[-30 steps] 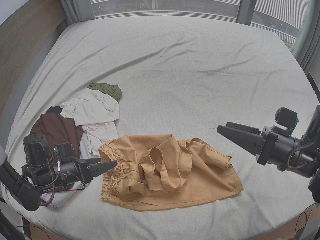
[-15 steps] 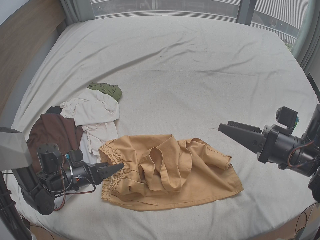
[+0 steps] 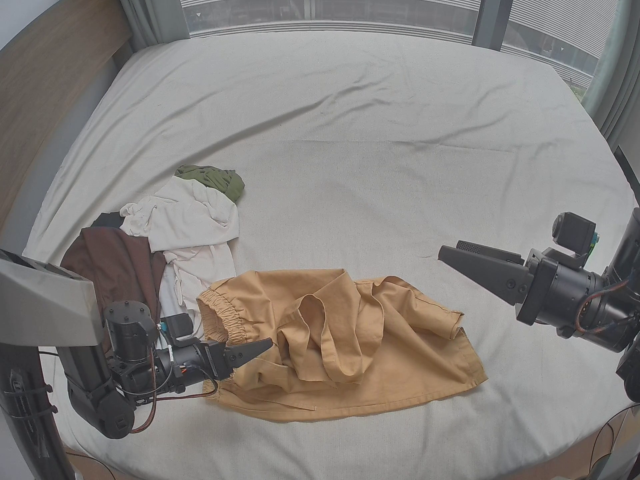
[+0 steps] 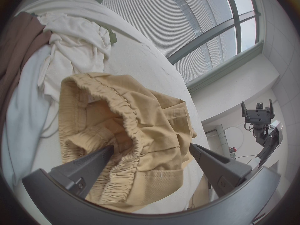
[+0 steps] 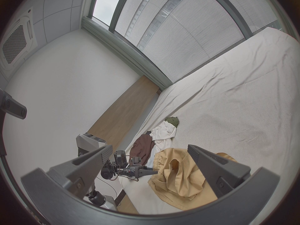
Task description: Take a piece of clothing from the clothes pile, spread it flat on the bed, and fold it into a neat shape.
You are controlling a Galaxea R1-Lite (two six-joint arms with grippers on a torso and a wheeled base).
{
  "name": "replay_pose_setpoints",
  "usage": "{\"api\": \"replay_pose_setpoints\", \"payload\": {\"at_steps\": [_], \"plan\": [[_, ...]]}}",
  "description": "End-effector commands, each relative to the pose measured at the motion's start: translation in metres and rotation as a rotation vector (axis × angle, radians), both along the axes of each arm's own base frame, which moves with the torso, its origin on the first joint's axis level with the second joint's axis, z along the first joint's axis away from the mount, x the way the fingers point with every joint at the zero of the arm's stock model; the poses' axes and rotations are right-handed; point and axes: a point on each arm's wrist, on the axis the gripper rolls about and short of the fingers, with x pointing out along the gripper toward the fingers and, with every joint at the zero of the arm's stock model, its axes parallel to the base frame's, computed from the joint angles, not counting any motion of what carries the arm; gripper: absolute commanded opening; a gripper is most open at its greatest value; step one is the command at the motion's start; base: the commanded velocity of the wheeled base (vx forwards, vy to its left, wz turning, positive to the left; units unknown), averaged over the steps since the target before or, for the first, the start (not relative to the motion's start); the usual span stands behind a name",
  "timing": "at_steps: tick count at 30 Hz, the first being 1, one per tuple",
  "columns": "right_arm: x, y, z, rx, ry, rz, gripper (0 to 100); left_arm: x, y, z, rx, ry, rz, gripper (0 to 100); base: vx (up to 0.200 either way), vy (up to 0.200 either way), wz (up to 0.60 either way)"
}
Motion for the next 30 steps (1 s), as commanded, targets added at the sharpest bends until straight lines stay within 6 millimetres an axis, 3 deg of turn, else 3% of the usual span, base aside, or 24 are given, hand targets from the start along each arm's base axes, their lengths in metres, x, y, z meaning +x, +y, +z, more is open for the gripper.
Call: {"api": "replay_pose_setpoints", "payload": {"at_steps": [1,3,8,11,30], "plan": [[0.0,0.0,0.0,0.001,-0.002,0.002,100,0.002,-0.004,0.006,-0.025,-0.011,-0.003,100,0.0,0.0,0.0],[0.0,0.0,0.0,0.001,-0.002,0.001,100,0.002,-0.004,0.013,-0.061,-0.01,0.005,100,0.0,0.0,0.0],[0.0,0.0,0.0,0.0,0.0,-0.001,100,-0.007,-0.01,0.059,-0.247,-0.027,0.004,100,0.0,0.0,0.0],[0.0,0.0,0.0,0.001,-0.002,-0.001,100,-0.012,-0.008,0.07,-0.294,-0.024,0.004,100,0.0,0.0,0.0],[0.0,0.0,-0.001,-0.002,0.002,0.001,100,-0.02,-0.005,0.054,-0.261,0.048,-0.029,100,0.0,0.0,0.0]]}}
